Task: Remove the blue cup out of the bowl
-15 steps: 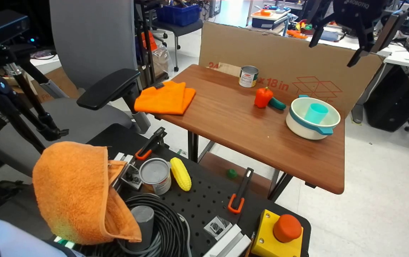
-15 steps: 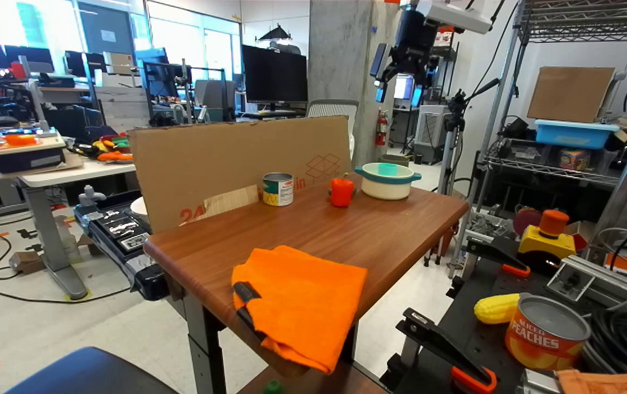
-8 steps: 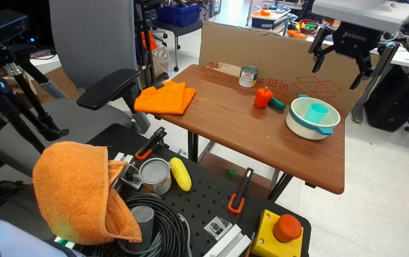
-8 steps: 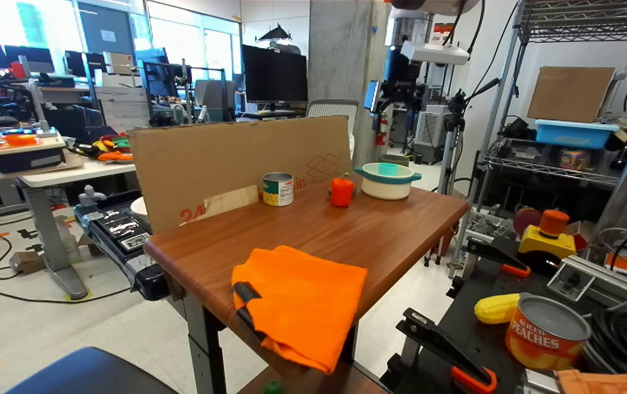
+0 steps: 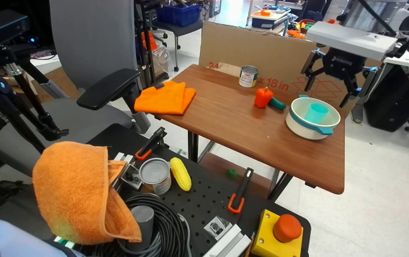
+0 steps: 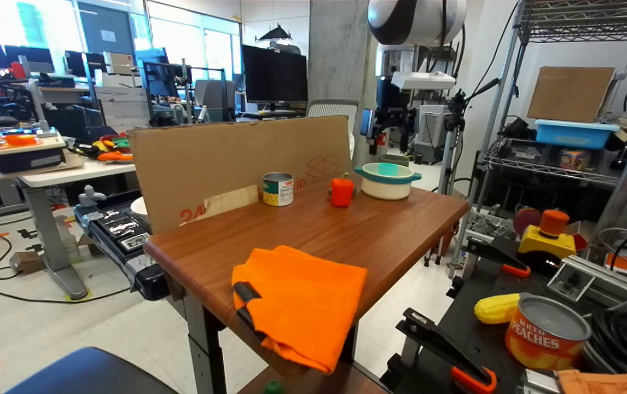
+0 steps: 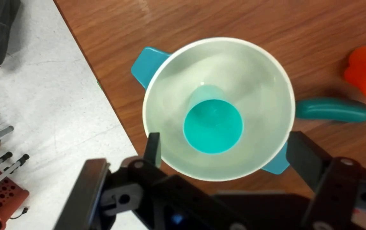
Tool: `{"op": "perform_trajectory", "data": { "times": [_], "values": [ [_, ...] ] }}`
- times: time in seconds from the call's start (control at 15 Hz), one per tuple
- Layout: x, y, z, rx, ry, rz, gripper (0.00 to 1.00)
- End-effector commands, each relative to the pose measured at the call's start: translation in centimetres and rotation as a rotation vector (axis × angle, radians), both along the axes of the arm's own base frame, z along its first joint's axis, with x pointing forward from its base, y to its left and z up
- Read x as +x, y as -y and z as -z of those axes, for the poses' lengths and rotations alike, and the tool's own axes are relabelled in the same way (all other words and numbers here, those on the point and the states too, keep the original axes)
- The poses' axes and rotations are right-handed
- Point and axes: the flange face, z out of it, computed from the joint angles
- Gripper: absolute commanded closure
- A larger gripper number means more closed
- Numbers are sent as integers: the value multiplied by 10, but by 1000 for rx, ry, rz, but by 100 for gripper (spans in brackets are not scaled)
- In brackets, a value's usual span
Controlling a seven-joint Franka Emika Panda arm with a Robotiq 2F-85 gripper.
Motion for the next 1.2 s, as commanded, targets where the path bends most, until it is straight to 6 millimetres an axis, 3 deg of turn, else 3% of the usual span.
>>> {"op": "perform_trajectory", "data": {
  "times": [0.0,0.33,0.4,0.53,0.73,0.93,1.13],
  "values": [
    [11,6,18,0,-72,-11,0],
    [19,7,42,-7,-128,-3,2],
    [21,7,46,-7,-131,-4,26],
    [26,7,51,-9,-137,-3,32],
    [28,5,50,-7,-138,-7,55],
    [22,1,36,-3,-118,-22,77],
    [6,-6,7,13,-85,-43,81]
  ]
}}
